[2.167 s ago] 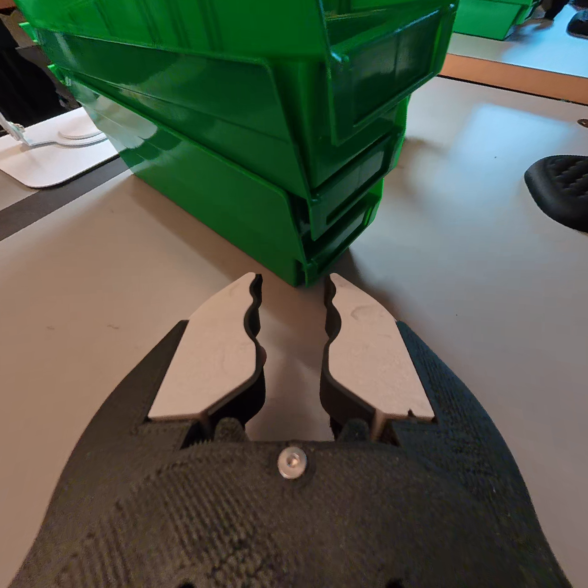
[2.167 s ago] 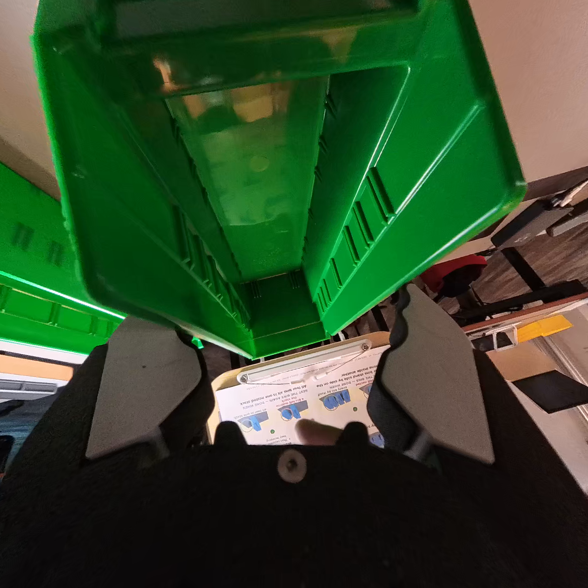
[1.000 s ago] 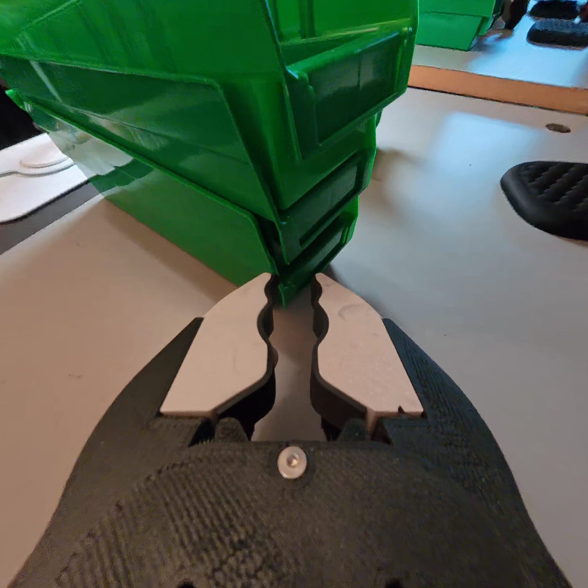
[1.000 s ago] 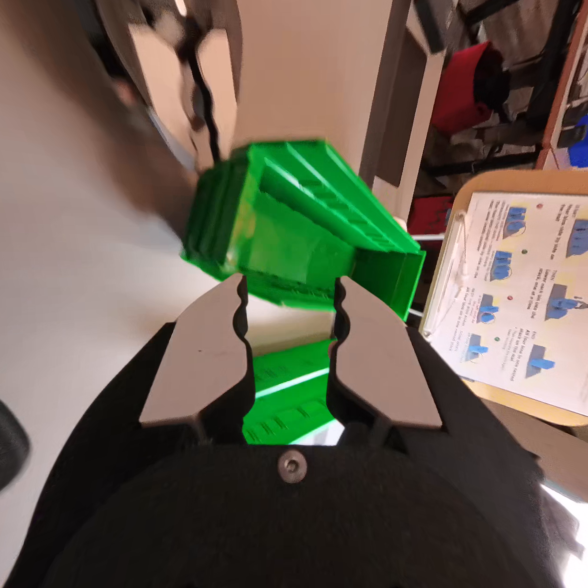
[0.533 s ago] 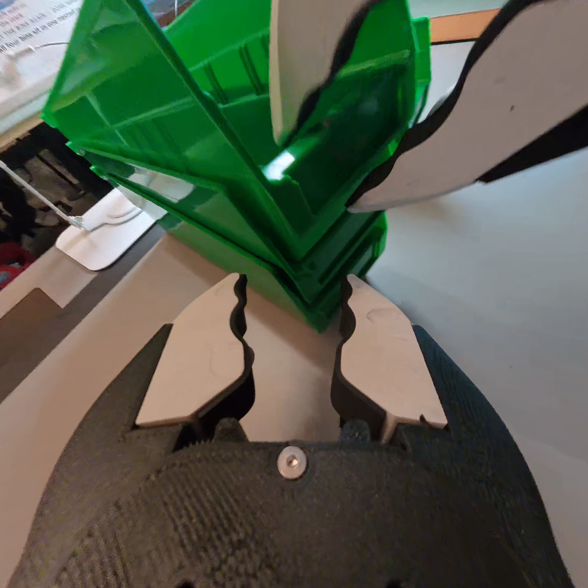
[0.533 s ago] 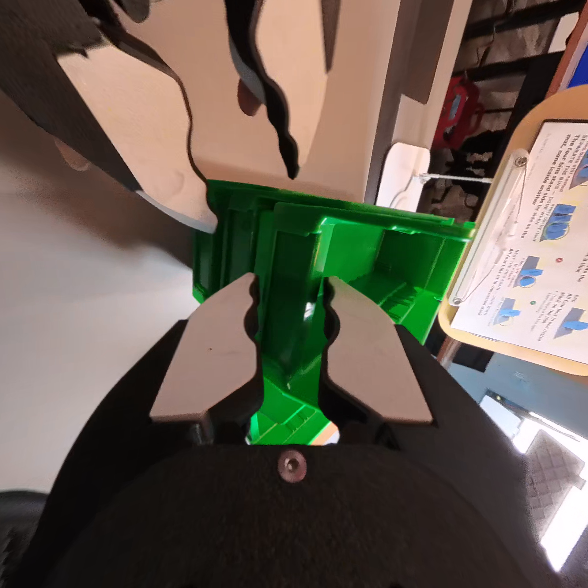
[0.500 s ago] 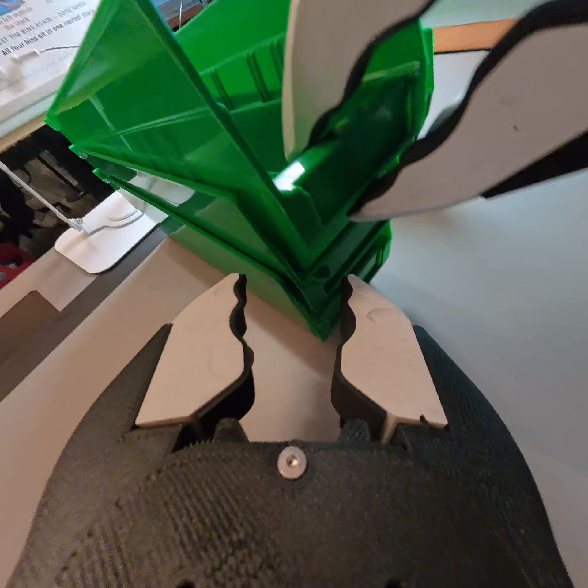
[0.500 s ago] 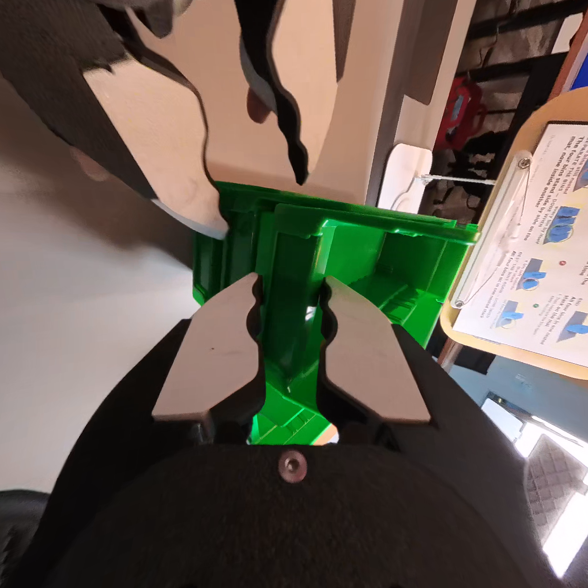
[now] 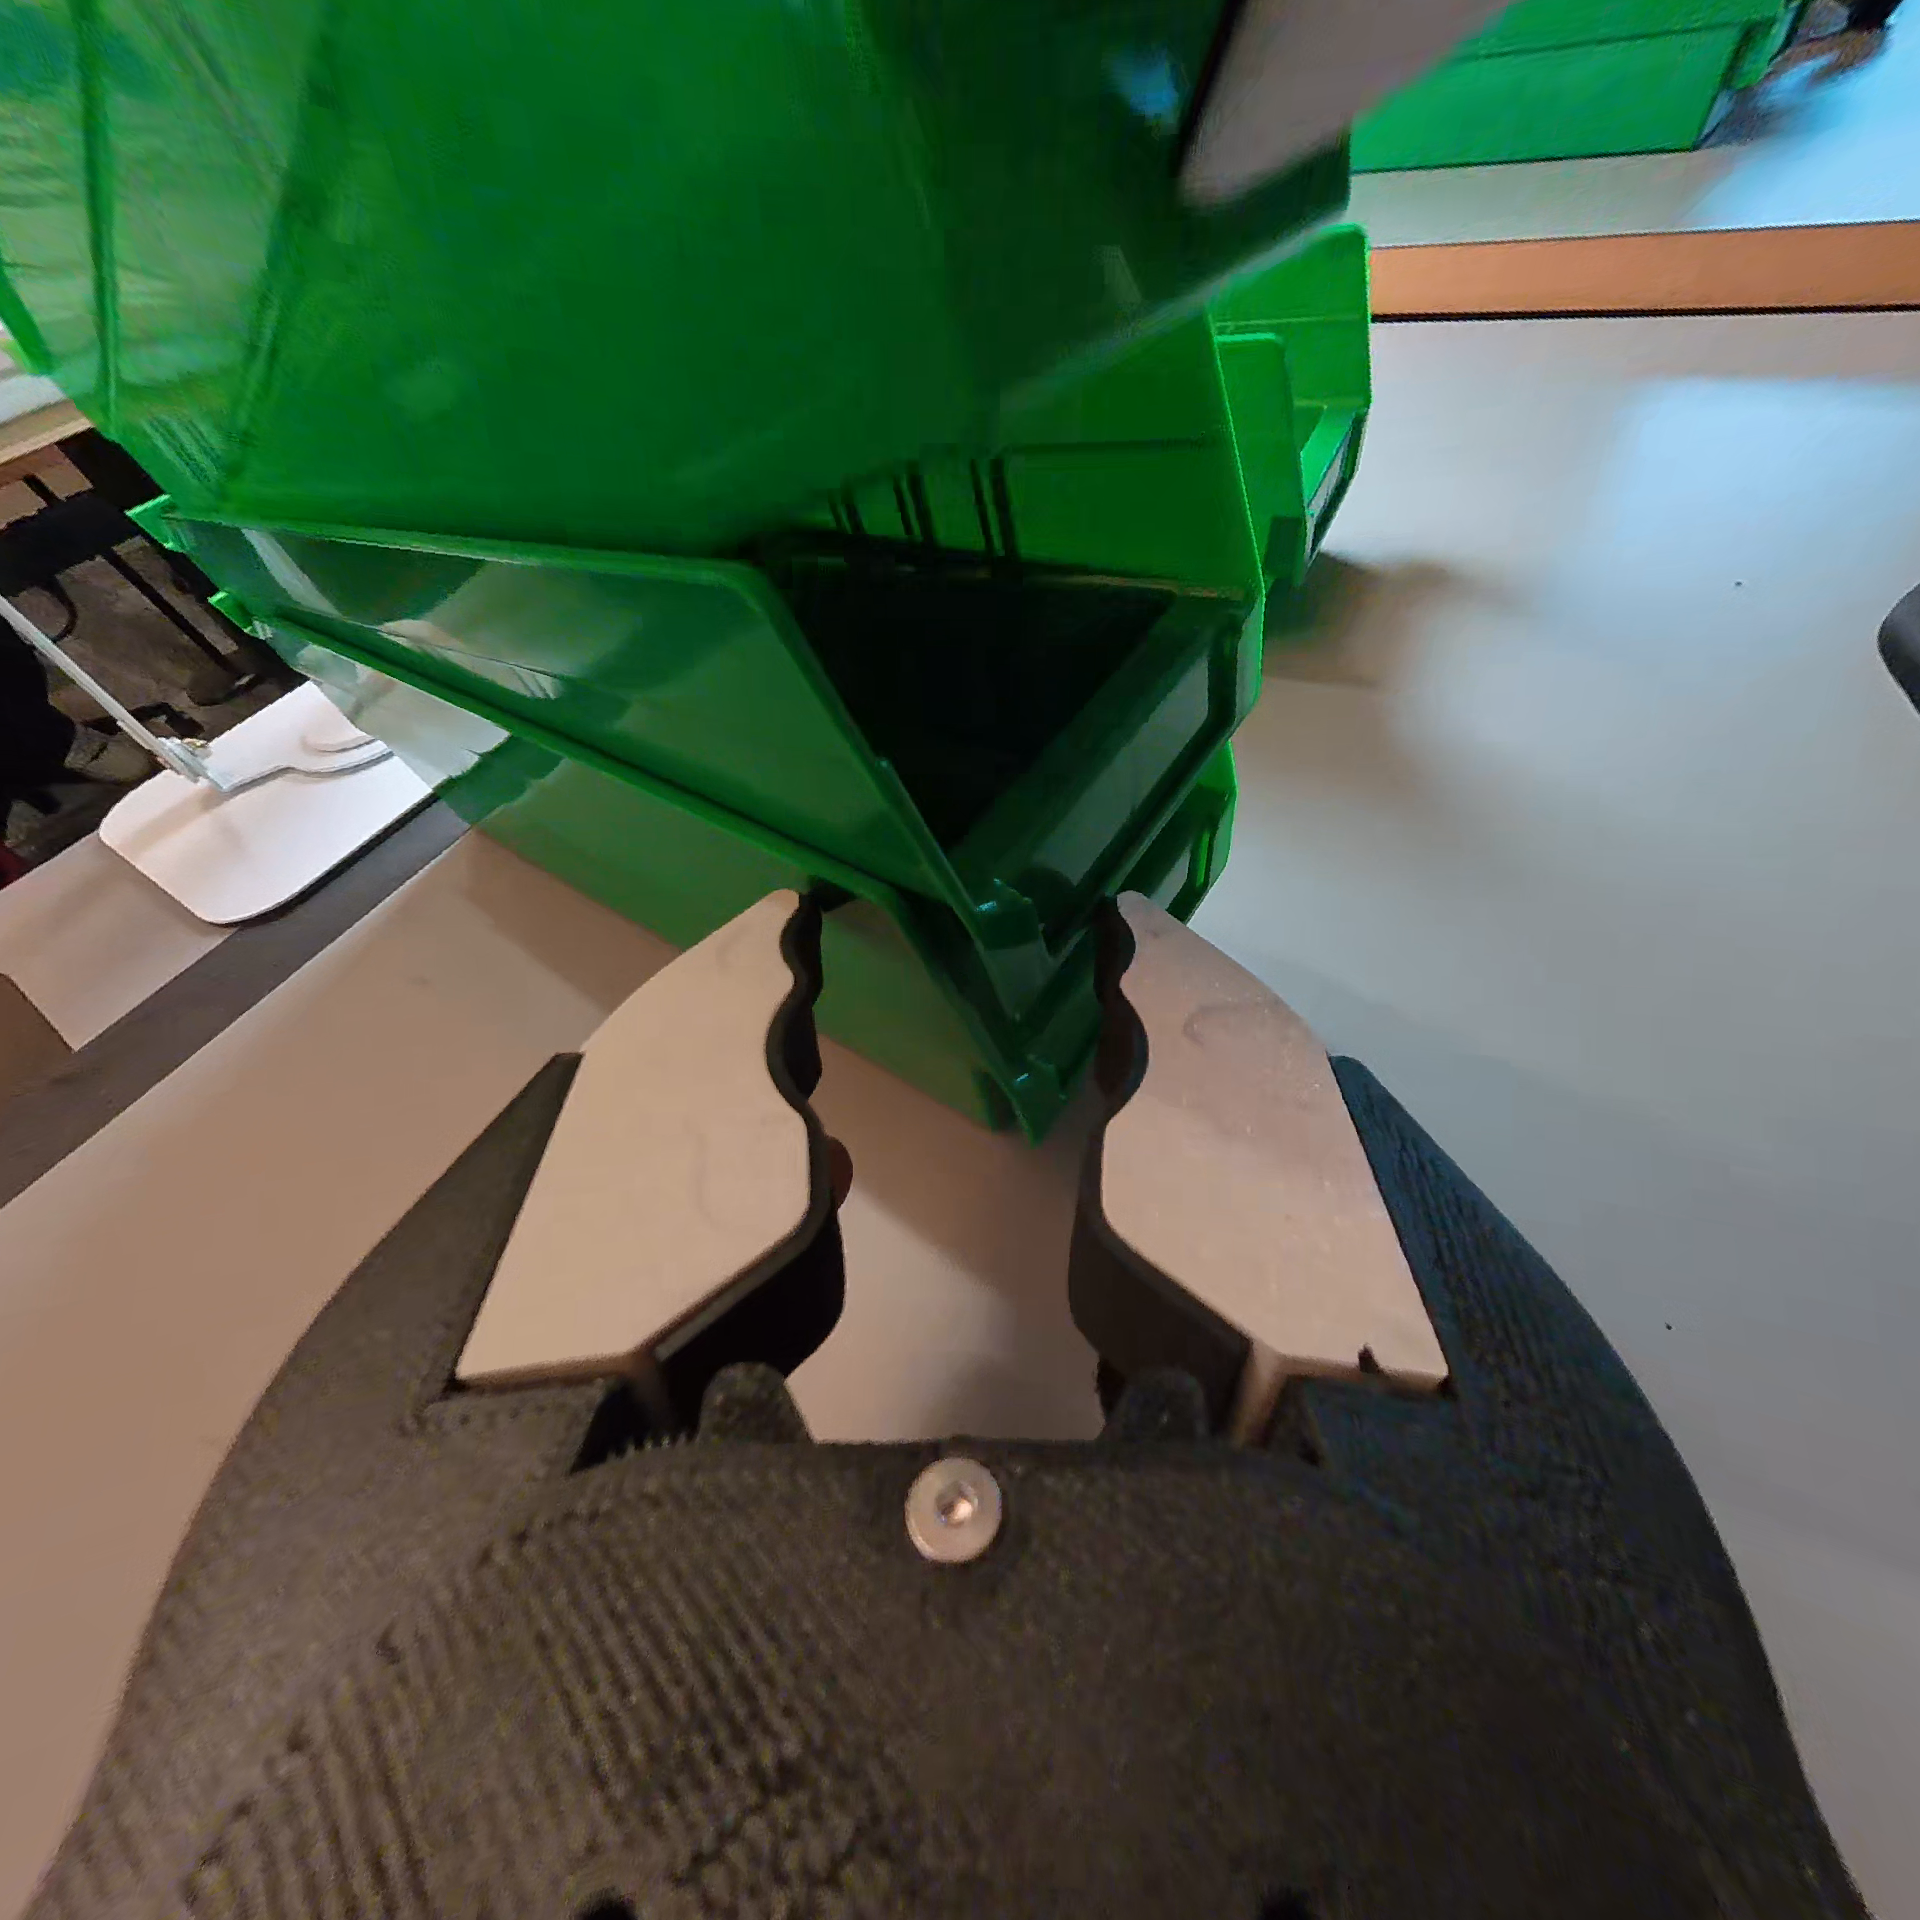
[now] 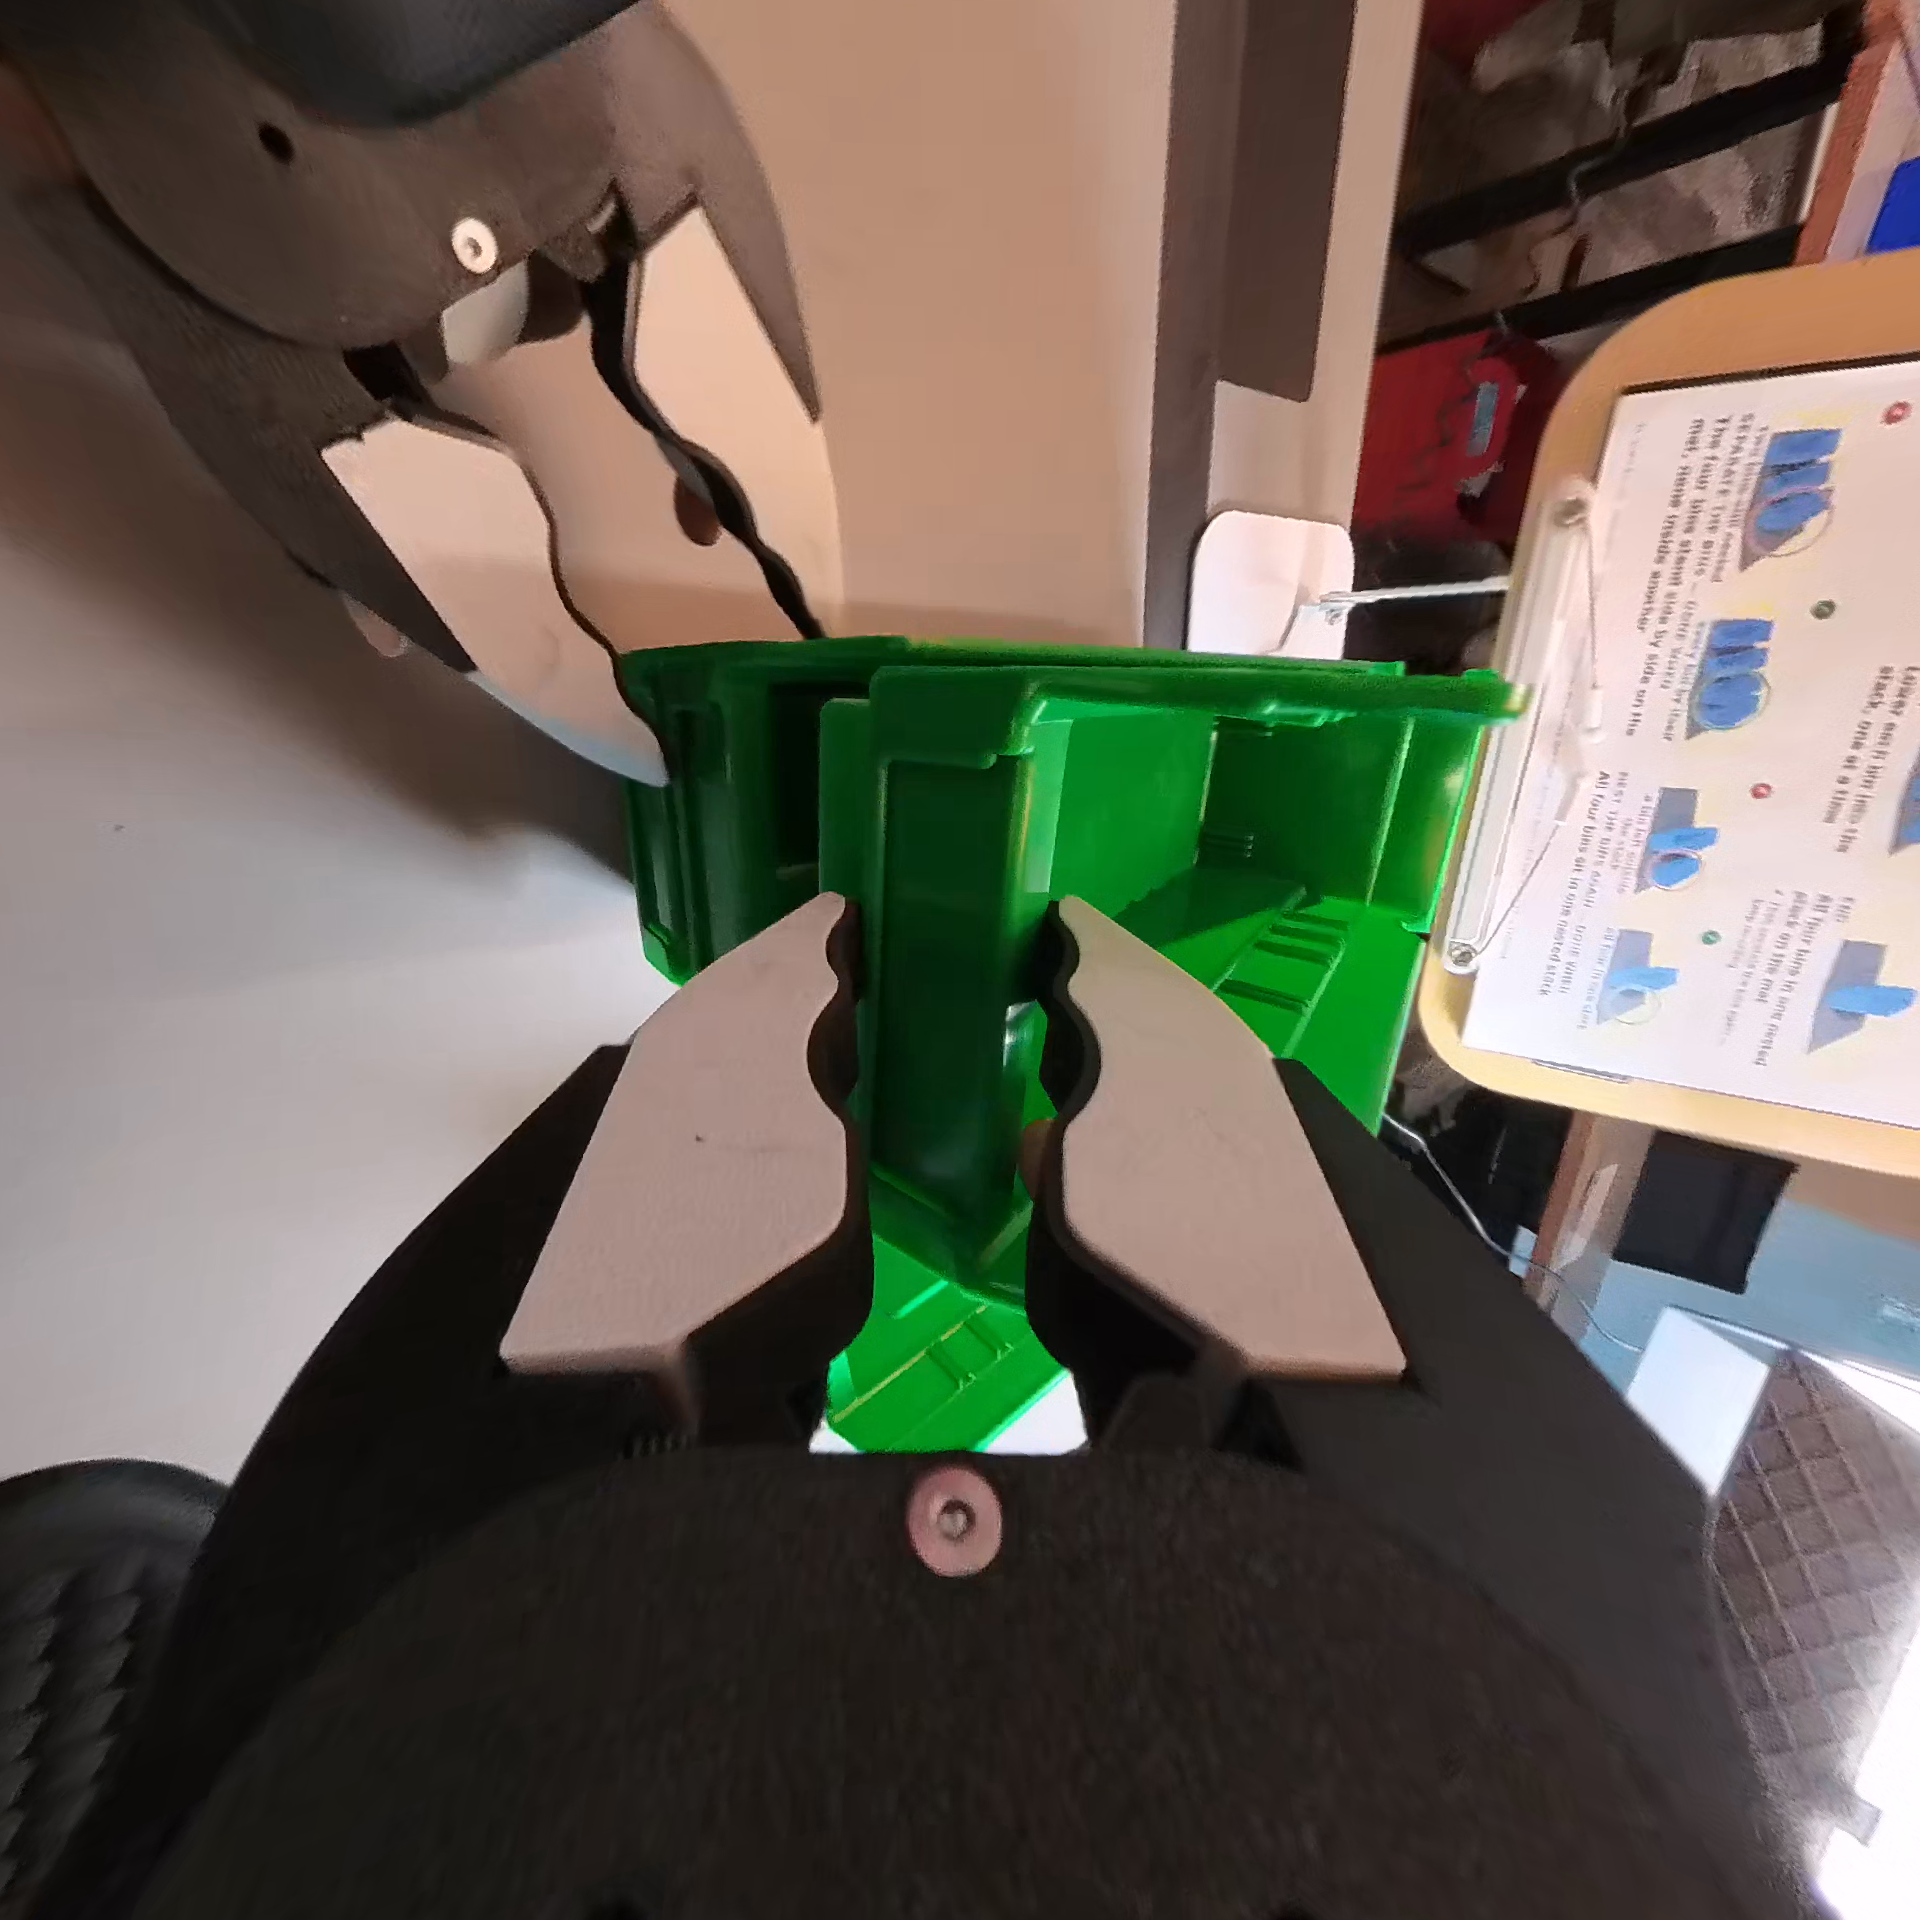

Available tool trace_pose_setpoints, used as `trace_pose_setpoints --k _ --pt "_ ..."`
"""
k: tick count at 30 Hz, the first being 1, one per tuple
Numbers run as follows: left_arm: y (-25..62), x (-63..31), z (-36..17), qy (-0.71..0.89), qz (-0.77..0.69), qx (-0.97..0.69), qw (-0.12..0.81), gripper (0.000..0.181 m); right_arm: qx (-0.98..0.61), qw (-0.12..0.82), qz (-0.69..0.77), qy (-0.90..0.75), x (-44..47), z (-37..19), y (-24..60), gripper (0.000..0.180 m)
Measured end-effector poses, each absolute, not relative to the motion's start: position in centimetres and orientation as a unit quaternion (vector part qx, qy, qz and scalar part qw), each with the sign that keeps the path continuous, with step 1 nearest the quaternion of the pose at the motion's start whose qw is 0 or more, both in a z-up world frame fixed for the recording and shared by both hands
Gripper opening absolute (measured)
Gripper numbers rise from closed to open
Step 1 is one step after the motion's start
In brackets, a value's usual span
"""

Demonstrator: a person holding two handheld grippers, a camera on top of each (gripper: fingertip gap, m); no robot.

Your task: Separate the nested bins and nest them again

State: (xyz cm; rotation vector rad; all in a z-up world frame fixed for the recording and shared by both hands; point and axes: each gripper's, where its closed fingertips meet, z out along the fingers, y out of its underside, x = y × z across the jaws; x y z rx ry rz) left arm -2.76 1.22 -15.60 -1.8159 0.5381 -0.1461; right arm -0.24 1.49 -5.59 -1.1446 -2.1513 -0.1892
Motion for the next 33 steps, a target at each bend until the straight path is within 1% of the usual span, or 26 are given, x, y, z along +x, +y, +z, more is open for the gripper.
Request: trace_pose_setpoints --k 5,9,12,16,19,23,28,30,33 --pt "1.3 -2.7 -15.6 0.226 -0.057 -0.777 0.584 0.050 -0.436 0.382 -0.049 -0.813 0.0 -1.6 1.5 0.032" --pt "1.4 -2.6 -15.6 0.228 -0.059 -0.777 0.584 0.050 -0.420 0.419 -0.060 -0.803 0.3 0.9 1.3 0.032" --pt "1.1 -2.8 -15.6 0.235 -0.061 -0.776 0.583 0.047 -0.419 0.436 -0.050 -0.795 0.6 2.2 1.1 0.032" --pt "0.0 -3.2 -14.7 0.237 -0.070 -0.770 0.588 0.050 -0.411 0.459 -0.040 -0.787 0.9 3.4 1.0 0.032" --pt "-1.1 -4.5 -12.6 0.220 -0.079 -0.757 0.611 0.052 -0.396 0.476 -0.041 -0.784 0.2 3.9 0.3 0.032" --pt "-2.6 -7.9 -9.6 0.177 -0.072 -0.739 0.646 0.052 -0.373 0.476 -0.050 -0.795 -1.8 2.6 -1.8 0.032" --pt "-5.5 -15.1 -8.2 0.088 -0.010 -0.735 0.673 0.047 -0.329 0.491 -0.086 -0.802 -5.8 -0.9 -4.5 0.032" --pt "-6.9 -18.8 -8.0 0.046 0.044 -0.737 0.673 0.040 -0.313 0.489 -0.103 -0.807 -7.5 -3.3 -5.9 0.032" --pt "-8.7 -22.7 -8.3 0.003 0.086 -0.748 0.659 0.039 -0.316 0.465 -0.096 -0.822 -9.9 -8.4 -8.1 0.032"
